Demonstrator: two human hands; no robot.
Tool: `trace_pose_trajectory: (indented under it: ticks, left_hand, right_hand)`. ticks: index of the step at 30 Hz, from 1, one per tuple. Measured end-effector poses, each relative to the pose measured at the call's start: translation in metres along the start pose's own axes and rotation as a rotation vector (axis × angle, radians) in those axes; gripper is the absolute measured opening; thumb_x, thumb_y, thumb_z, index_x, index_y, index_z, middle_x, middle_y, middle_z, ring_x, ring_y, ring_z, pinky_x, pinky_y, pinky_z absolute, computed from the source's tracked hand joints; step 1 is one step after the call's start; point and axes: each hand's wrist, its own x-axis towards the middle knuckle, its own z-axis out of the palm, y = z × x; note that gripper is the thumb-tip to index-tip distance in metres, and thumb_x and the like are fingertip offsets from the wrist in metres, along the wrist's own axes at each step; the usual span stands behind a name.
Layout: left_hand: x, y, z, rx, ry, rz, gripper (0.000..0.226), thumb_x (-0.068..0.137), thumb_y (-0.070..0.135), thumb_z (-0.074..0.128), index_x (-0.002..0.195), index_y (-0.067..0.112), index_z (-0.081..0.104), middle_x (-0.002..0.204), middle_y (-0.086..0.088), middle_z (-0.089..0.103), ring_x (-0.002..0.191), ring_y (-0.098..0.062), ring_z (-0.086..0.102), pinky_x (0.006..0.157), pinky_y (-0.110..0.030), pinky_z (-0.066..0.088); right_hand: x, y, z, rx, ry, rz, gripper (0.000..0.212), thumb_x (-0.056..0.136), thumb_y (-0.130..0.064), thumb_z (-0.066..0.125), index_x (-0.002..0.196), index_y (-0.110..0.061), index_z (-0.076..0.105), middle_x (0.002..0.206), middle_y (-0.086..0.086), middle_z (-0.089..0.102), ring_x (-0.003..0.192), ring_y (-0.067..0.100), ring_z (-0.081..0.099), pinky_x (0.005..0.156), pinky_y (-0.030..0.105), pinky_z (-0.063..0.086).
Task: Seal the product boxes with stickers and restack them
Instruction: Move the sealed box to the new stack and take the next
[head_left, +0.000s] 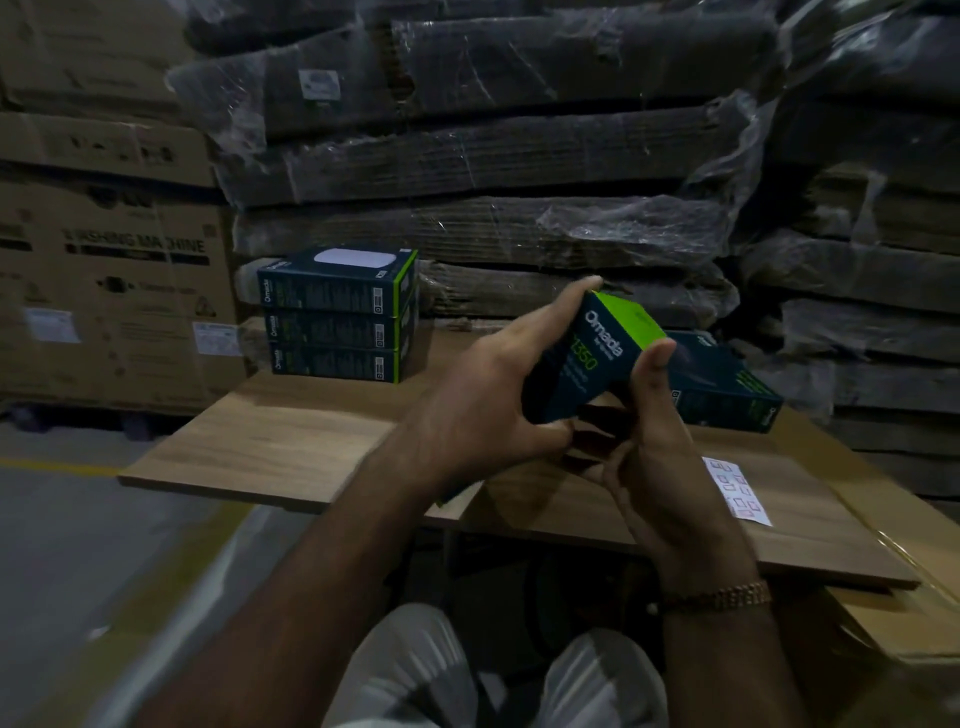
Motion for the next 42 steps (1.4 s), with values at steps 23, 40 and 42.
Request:
trace_pose_trajectory:
  ticks: [23, 40, 42]
  left_hand:
    - [-0.062, -0.093, 0.014, 0.380, 0.187, 0.039, 0.089, 0.075, 0.009, 0.094, 0.155, 0.012, 0.055, 0.150, -0.008, 0.059, 0.144, -0.025, 0.049, 0.117, -0.042, 0.047]
    - [-0.097, -0.128, 0.083, 0.126, 0.390, -0.283, 0.113, 0.070, 0.013, 0.100, 0.165, 0.015, 0.038, 0.172, -0.004, 0.035, 0.164, -0.019, 0.021, 0.132, -0.040, 0.026]
    - [-0.096, -0.132, 0.085, 0.100, 0.403, -0.343, 0.111, 0.072, 0.014, 0.099, 0.164, 0.016, 0.037, 0.170, -0.007, 0.039, 0.161, -0.023, 0.029, 0.130, -0.041, 0.029]
  right_hand:
    - [-0.001, 0.063, -0.046, -0.108, 0.440, 0.111, 0.087, 0.077, -0.087, 0.069, 0.148, -0.038, 0.059, 0.140, -0.009, 0.071, 0.132, 0.018, 0.066, 0.107, 0.049, 0.057]
    - [0.010, 0.136, -0.090, -0.783, 0.504, 0.025, 0.030, 0.108, -0.039, 0.061, 0.112, -0.015, 0.079, 0.085, -0.006, 0.072, 0.083, 0.013, 0.065, 0.068, 0.029, 0.044]
    - [0.013, 0.142, -0.090, -0.839, 0.512, 0.005, 0.029, 0.107, -0.037, 0.062, 0.114, -0.015, 0.079, 0.086, -0.005, 0.072, 0.084, 0.016, 0.065, 0.071, 0.030, 0.042]
